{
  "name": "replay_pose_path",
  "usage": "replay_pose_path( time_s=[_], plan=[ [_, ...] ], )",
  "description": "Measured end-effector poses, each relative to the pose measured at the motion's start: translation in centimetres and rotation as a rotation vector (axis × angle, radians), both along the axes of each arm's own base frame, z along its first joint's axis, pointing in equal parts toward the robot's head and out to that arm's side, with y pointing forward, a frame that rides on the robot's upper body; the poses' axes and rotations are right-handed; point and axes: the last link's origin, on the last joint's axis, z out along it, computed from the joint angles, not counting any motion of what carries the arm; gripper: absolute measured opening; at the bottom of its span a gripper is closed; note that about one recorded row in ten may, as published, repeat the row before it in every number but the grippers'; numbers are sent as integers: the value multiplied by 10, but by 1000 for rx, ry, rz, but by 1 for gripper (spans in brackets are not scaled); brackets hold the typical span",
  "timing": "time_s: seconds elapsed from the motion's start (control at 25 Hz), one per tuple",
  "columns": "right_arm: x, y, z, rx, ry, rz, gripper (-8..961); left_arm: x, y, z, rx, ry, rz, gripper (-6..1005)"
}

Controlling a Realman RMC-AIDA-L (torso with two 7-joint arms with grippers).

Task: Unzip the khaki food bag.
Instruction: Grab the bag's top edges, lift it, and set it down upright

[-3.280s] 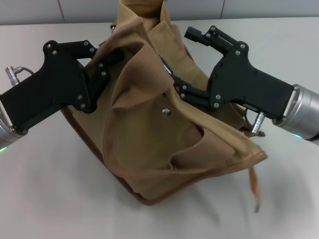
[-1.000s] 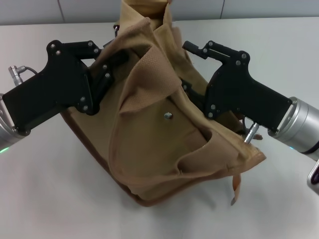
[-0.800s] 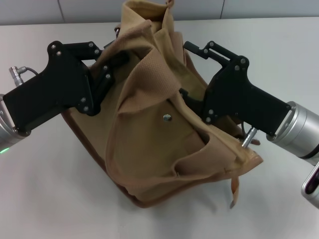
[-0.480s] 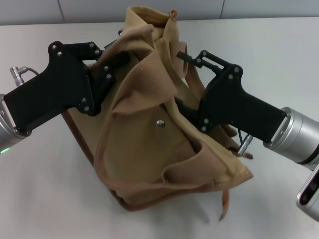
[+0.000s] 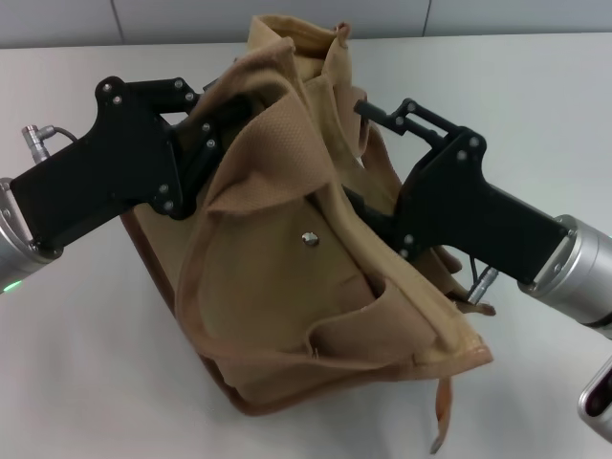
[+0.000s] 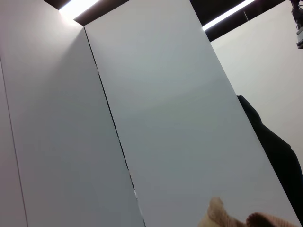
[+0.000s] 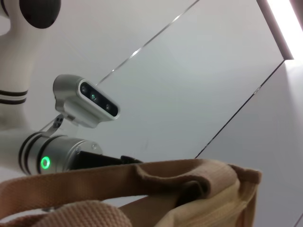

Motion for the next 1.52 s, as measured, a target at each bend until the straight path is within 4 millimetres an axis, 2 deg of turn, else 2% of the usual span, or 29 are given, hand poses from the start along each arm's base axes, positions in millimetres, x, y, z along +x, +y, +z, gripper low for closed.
replay_pose_path(
  time_s=[0.2, 0.4, 0.72, 1.04, 1.52],
  plan=[
    [-1, -3, 6, 1, 55, -3, 672, 0, 1, 0, 4, -2, 2, 73],
    [-1, -3, -3, -67, 2, 3, 669, 1, 2, 0, 4, -1, 0, 73],
    [-1, 17, -10, -166, -27, -110, 664, 3, 4, 0, 5, -1, -7, 73],
    [-3, 28, -9, -220, -1, -176, 589, 5, 4, 0, 4, -4, -14, 73],
    [-4, 28, -8, -229, 7, -166, 455, 7, 3, -2, -11, -3, -23, 73]
  ],
)
